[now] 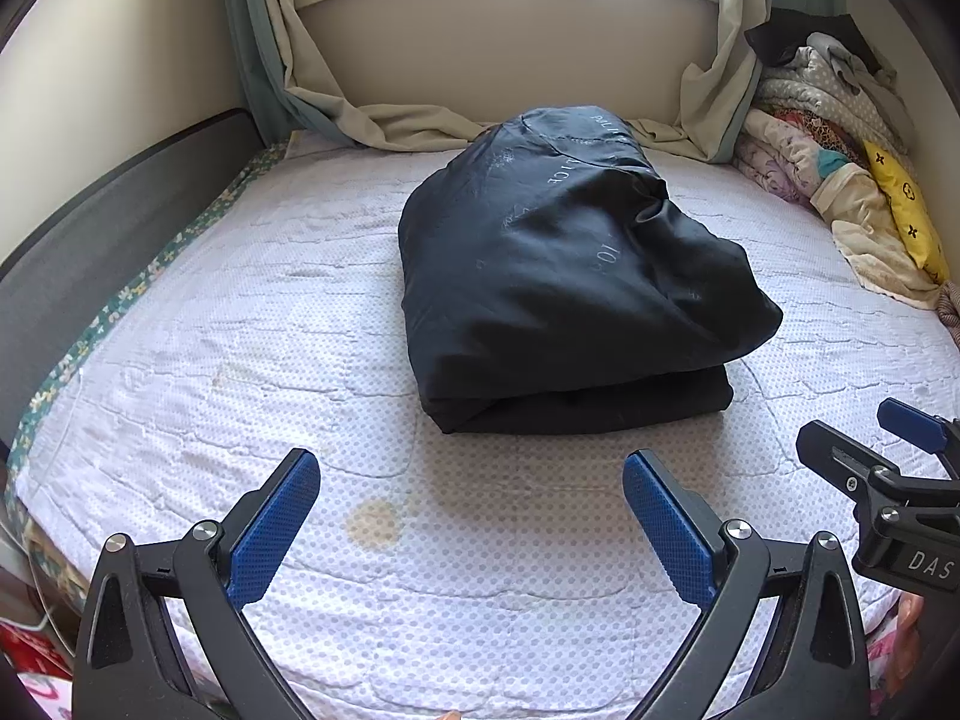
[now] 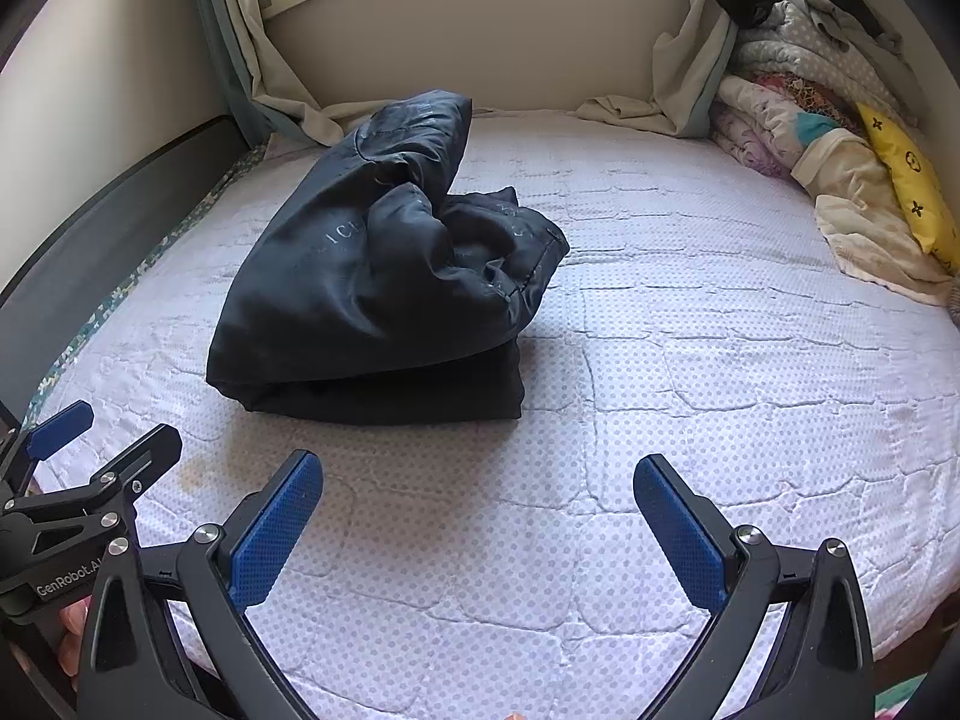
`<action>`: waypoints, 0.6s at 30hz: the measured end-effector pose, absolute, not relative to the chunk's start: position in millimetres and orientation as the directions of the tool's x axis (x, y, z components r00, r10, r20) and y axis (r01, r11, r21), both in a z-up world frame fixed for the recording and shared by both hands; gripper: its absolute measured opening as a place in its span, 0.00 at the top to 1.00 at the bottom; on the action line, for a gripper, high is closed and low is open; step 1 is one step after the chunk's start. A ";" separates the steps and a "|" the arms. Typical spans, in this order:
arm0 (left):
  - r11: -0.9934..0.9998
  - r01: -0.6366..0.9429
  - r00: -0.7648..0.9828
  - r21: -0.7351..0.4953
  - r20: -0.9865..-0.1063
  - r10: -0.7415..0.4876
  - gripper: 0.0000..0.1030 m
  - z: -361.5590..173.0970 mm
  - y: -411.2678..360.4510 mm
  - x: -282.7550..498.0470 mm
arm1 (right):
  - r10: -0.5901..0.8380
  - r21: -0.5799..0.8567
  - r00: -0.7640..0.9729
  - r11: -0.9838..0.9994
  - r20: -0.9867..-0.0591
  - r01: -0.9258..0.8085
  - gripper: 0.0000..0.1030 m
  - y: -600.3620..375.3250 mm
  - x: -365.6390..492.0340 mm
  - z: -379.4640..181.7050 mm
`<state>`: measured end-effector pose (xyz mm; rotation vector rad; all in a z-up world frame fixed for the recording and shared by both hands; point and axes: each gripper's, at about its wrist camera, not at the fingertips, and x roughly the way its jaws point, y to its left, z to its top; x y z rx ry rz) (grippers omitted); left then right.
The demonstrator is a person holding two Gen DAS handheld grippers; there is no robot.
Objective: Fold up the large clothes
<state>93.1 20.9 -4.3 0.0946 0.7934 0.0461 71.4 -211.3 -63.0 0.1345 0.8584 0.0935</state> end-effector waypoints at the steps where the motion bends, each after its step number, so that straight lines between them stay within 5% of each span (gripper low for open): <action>1: 0.995 -0.005 0.701 0.104 -0.709 0.078 0.01 -4.4 20.4 93.4 | 0.136 0.156 0.651 0.987 -0.747 -0.027 0.00 -211.6 71.4 -62.7; 18: 0.993 -0.009 0.708 0.117 -0.700 0.089 0.01 -2.8 20.1 91.7 | 0.134 0.159 0.654 0.987 -0.745 -0.021 0.00 -215.2 68.8 -62.1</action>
